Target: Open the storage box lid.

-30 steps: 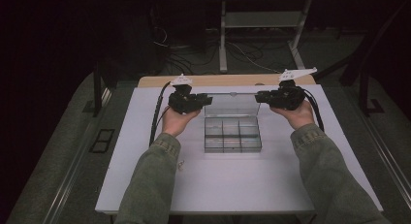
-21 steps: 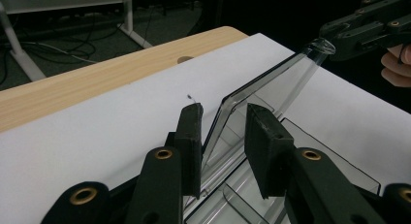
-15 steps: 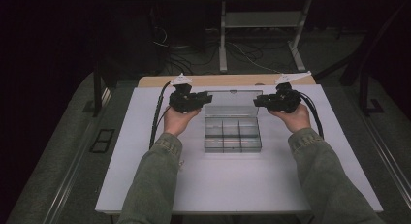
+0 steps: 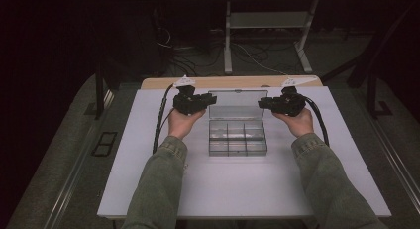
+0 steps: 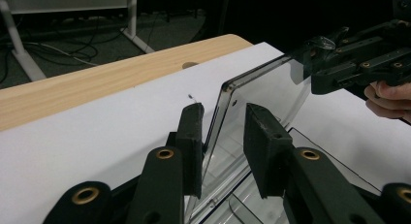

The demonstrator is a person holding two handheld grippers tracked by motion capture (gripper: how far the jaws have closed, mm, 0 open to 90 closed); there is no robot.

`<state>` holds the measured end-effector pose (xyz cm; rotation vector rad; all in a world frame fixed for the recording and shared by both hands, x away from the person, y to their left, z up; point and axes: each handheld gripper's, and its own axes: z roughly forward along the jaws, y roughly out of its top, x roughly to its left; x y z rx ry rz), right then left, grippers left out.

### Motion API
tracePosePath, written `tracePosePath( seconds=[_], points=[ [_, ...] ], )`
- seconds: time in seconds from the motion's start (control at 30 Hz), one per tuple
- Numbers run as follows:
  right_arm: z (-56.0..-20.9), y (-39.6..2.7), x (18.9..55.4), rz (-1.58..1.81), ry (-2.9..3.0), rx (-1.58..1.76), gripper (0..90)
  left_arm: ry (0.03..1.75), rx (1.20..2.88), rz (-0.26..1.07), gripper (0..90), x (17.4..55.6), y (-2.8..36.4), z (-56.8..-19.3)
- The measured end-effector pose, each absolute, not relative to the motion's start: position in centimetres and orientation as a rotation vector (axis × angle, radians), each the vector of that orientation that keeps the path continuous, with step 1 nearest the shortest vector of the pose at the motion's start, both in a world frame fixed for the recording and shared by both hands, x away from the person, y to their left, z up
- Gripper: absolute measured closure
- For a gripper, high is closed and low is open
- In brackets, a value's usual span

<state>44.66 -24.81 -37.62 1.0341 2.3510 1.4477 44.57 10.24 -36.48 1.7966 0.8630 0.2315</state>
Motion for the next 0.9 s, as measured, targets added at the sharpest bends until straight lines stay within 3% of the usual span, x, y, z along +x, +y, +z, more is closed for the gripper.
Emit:
tracePosePath(
  seconds=[0.3, 0.9],
  points=[
    [-38.0, -24.9, 45.2, 1.475, 2.332, 1.055, 72.7, 0.898, 1.800, 0.211, 59.5, 45.1, 10.0, -37.7],
    [-38.7, -25.1, 46.1, 1.516, 2.301, 1.083, 73.7, 0.969, 1.810, 0.106, 56.7, 46.1, 11.1, -41.5]
  ],
)
